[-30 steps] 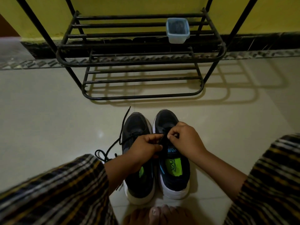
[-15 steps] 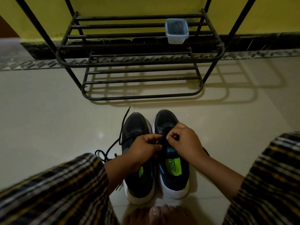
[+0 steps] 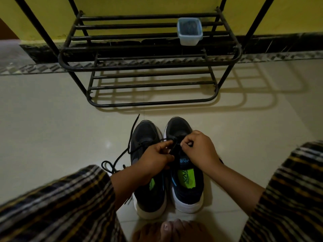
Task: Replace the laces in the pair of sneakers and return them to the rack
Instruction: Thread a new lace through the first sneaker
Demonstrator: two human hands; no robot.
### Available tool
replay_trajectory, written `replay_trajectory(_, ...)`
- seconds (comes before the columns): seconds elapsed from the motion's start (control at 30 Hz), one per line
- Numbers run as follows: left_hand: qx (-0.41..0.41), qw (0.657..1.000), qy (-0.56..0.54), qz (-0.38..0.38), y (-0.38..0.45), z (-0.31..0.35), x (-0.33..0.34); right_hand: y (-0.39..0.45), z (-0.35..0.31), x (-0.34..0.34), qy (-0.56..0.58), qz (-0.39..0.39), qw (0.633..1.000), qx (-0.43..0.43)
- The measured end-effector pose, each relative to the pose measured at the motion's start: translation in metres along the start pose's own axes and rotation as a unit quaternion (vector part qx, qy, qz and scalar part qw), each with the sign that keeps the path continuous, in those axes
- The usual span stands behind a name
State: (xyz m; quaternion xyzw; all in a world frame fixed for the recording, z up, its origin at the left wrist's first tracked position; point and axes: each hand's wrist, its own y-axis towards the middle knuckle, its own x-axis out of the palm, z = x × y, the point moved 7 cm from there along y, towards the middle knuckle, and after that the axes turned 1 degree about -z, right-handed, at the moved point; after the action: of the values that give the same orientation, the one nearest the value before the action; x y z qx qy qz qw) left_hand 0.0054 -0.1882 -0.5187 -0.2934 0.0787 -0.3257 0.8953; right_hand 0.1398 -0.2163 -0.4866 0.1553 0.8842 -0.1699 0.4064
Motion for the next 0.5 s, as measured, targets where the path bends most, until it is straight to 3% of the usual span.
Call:
replay_trajectory(0.13, 0.001, 1.0, 0.006, -0.01, -0.001, 0.001, 0.0, 0.005, 0.019, -0.006, 0.104, 0.03, 0.99, 0.086)
replay_trajectory(0.27, 0.002, 1.0, 0.018, -0.003, -0.003, -0.001, -0.001, 0.008, 0.043, -0.016, 0.241, 0.054, 0.955, 0.164)
replay_trajectory(0.4, 0.025, 1.0, 0.007, 0.009, -0.004, 0.001, -0.002, 0.009, 0.052, -0.029, 0.267, 0.071, 0.943, 0.183)
replay_trajectory(0.5, 0.058, 0.997, 0.041, 0.036, -0.007, 0.002, -0.003, 0.005, 0.048, -0.026, 0.265, 0.043, 0.947, 0.177)
